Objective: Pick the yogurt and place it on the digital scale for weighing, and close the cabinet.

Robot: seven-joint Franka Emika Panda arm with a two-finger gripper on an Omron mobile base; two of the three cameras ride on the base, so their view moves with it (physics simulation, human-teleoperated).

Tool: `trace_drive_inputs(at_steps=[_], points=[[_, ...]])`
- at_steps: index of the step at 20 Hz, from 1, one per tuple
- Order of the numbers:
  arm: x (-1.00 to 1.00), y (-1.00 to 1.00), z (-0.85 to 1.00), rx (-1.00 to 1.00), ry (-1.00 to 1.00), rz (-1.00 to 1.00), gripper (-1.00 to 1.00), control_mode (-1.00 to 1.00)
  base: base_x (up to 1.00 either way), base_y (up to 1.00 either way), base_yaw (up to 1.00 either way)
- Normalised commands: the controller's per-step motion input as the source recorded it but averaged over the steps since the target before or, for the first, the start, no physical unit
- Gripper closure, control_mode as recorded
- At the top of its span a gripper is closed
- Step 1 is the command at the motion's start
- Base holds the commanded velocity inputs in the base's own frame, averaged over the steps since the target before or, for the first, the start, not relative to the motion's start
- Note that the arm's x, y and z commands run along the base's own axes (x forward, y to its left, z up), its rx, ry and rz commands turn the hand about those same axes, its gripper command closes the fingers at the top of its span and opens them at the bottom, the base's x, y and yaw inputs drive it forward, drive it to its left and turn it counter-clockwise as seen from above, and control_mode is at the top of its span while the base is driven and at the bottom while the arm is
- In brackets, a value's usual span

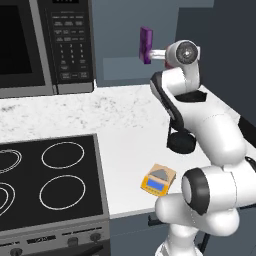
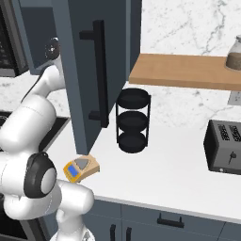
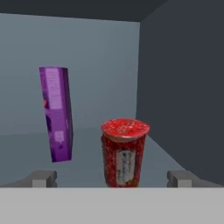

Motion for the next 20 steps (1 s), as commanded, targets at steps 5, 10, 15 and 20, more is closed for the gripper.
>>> trace_drive_inputs(at_steps=[5,10,15,20], points=[[0.25,-0.02,0.01,0.00,-0.01,0.00,-1.00,-1.00,0.00,0.00,0.00],[0.17,-0.13,0.01,0.01,0.00,0.00,-1.00,-1.00,0.00,0.00,0.00],[0.20,-0.08,0.00,0.01,0.00,0.00,-1.00,-1.00,0.00,0.00,0.00],[0.17,-0.12,0.00,0.00,0.00,0.00,-1.00,-1.00,0.00,0.00,0.00]])
